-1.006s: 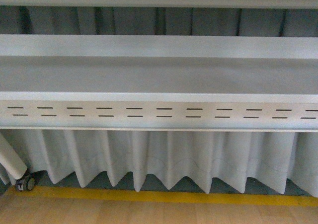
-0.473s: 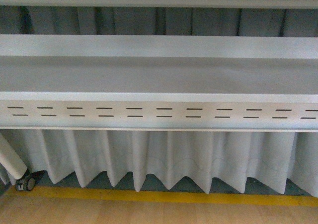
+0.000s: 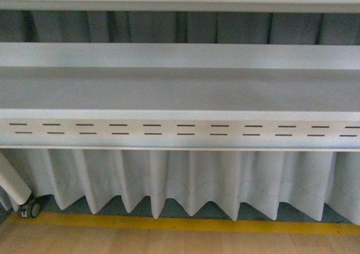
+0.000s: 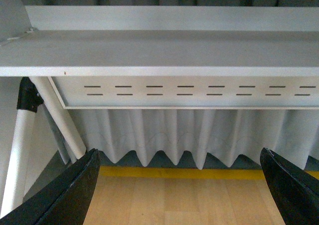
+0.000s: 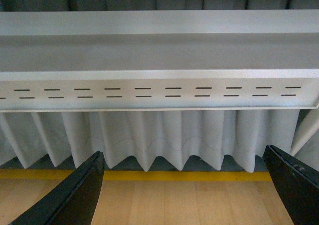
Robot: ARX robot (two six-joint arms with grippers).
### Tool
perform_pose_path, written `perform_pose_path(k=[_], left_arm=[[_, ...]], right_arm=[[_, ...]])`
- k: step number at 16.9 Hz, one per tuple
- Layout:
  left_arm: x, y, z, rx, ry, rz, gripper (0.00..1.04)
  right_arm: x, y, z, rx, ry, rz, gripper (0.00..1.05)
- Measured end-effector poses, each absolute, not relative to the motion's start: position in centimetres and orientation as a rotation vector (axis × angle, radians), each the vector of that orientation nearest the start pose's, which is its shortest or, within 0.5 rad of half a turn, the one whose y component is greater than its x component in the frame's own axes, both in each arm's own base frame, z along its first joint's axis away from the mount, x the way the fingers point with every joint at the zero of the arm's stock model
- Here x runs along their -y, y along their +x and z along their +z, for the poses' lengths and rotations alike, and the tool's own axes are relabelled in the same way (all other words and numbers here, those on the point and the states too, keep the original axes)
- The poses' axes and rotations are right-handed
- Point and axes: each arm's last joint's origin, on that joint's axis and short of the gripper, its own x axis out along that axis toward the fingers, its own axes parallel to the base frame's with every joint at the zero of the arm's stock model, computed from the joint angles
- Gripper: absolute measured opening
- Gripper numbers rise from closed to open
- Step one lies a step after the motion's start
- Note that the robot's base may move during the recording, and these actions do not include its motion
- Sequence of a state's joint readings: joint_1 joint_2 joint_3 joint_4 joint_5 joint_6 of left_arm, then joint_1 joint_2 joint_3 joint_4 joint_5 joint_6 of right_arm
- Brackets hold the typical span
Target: Wind up and store yellow beetle toy
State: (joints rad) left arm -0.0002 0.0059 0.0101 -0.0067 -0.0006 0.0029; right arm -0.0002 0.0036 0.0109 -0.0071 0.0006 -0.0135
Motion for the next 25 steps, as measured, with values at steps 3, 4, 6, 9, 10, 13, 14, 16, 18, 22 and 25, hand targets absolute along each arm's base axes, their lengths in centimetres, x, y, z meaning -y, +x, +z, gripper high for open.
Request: perform_pose_path(k=[3, 4, 6, 9, 10, 13, 14, 16, 18, 22, 25], left_arm=[[0.0, 9.75, 16.58, -0.003, 0.002, 0.001, 0.98], [0.0, 9.75, 16.62, 0.001, 0.003, 0.0, 0.98], [0.0, 9.75, 16.63, 0.002, 0.003, 0.0, 0.98], [0.0, 9.75, 16.61, 0.001, 0.003, 0.0, 0.98], [0.0, 9.75, 16.62, 0.001, 0.003, 0.001, 0.98], [0.0, 9.75, 16.63, 0.002, 0.002, 0.002, 0.98], [0.0, 9.75, 16.61, 0.001, 0.003, 0.0, 0.98], [0.0, 9.75, 16.63, 0.002, 0.002, 0.001, 0.98], [0.0, 9.75, 16.61, 0.0, 0.003, 0.0, 0.98], [0.0, 9.75, 16.6, -0.001, 0.002, 0.0, 0.98], [0.0, 9.74, 16.65, 0.004, 0.0, 0.002, 0.98]], right_arm=[[0.0, 9.72, 16.64, 0.002, -0.014, 0.0, 0.98], [0.0, 9.72, 16.65, 0.002, -0.013, 0.0, 0.98], [0.0, 9.73, 16.65, 0.003, -0.013, -0.001, 0.98], [0.0, 9.72, 16.65, 0.003, -0.014, -0.001, 0.98], [0.0, 9.72, 16.65, 0.003, -0.014, 0.0, 0.98], [0.0, 9.73, 16.66, 0.004, -0.014, 0.0, 0.98], [0.0, 9.73, 16.65, 0.003, -0.014, -0.001, 0.98], [0.0, 9.72, 16.66, 0.004, -0.014, -0.001, 0.98], [0.0, 9.73, 16.65, 0.003, -0.011, -0.001, 0.98], [0.0, 9.73, 16.65, 0.003, -0.01, 0.0, 0.98], [0.0, 9.73, 16.69, 0.007, -0.009, 0.0, 0.98]])
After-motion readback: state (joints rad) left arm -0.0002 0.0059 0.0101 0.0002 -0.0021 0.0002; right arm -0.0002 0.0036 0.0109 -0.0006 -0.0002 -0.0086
